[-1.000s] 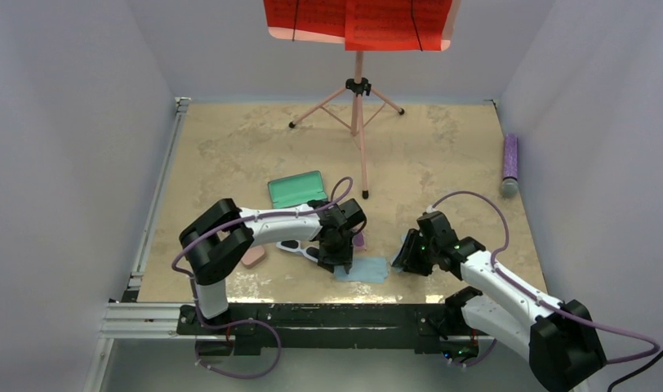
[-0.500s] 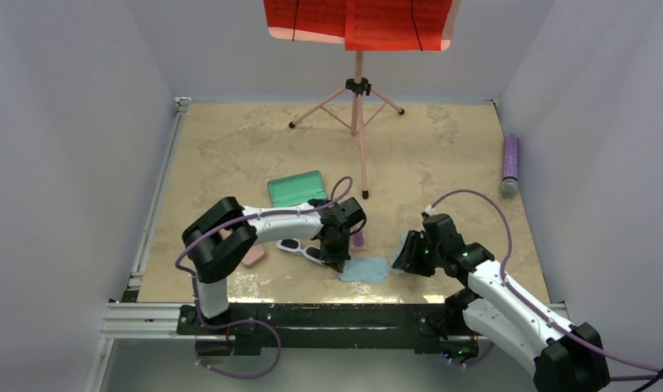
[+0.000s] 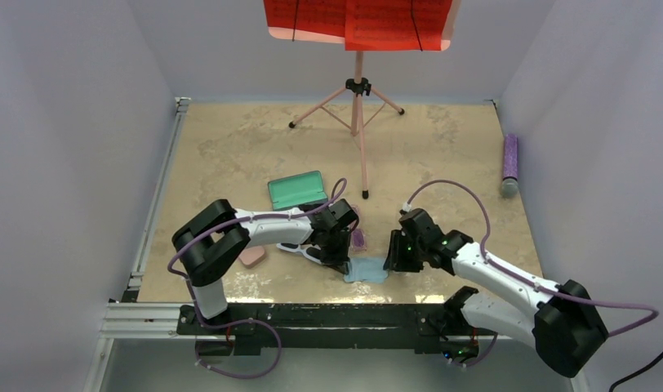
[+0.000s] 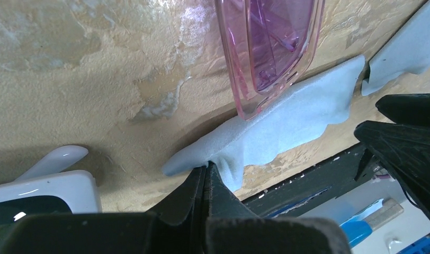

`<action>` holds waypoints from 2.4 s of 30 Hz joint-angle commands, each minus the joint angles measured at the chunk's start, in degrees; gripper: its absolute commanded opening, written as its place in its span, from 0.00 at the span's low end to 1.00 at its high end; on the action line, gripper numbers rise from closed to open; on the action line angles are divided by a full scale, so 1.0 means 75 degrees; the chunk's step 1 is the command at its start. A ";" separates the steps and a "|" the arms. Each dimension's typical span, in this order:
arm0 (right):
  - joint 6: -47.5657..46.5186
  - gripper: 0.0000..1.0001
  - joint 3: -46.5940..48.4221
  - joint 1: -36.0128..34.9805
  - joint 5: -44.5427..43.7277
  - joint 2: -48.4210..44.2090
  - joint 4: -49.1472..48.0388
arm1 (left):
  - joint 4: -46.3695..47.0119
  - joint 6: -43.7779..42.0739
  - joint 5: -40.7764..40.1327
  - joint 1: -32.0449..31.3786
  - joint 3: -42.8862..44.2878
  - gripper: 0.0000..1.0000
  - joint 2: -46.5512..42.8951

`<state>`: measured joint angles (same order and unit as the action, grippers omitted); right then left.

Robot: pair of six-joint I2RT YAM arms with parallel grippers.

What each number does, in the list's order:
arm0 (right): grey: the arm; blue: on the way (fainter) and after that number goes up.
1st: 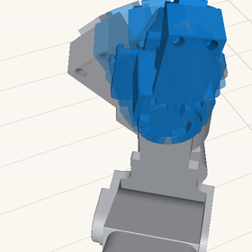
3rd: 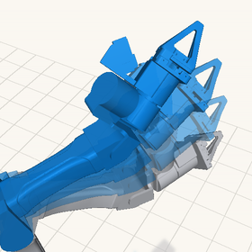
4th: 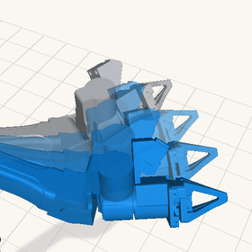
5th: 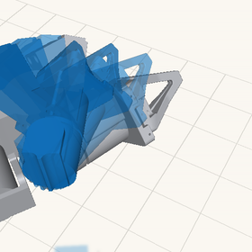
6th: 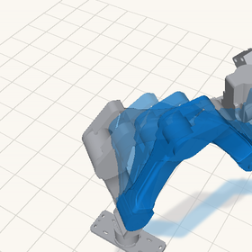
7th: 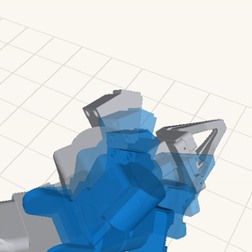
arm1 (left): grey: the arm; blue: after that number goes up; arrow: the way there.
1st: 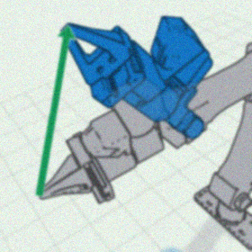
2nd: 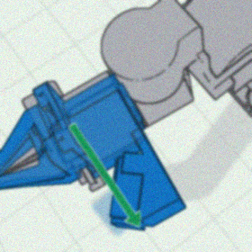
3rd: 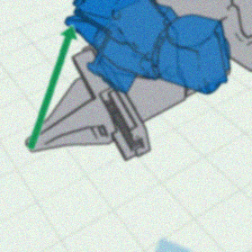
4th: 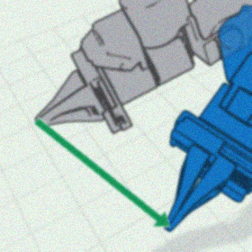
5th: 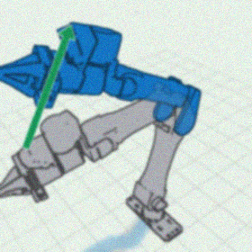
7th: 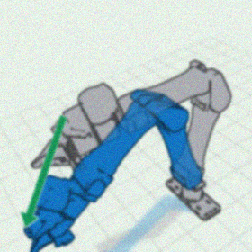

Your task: Organize the sunglasses

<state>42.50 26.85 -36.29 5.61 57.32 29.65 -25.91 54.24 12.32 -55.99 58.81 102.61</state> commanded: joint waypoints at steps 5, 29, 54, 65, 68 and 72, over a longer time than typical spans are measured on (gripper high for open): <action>0.0031 0.38 0.0505 -0.0482 -0.0520 0.0499 -0.0143 | -0.0528 -0.0108 -0.1038 0.0000 -0.0128 0.00 0.0245; 0.1232 0.32 0.0921 -0.1640 -0.1508 0.1762 0.0140 | -0.1042 0.0050 -0.1531 0.0000 -0.0427 0.00 -0.0115; 0.0072 0.00 0.1034 -0.2113 -0.1971 0.0293 -0.0989 | -0.1239 -0.0266 -0.1996 0.0009 0.0162 0.00 -0.1163; -0.1139 0.00 0.3092 -0.2090 -0.2670 0.1303 -0.1111 | -0.2142 -0.1012 -0.2759 0.1131 0.0701 0.00 -0.2210; -0.1345 0.00 0.4204 -0.2031 -0.2753 0.2113 -0.1092 | -0.2317 -0.1238 -0.2998 0.1392 0.0940 0.00 -0.2340; -0.1639 0.00 0.5337 -0.1696 -0.2398 0.2992 -0.1116 | -0.2619 -0.1446 -0.3291 0.1866 0.1186 0.00 -0.2436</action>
<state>34.26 59.11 -51.07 -12.45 75.53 23.53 -42.39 46.68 -8.69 -44.71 64.66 86.39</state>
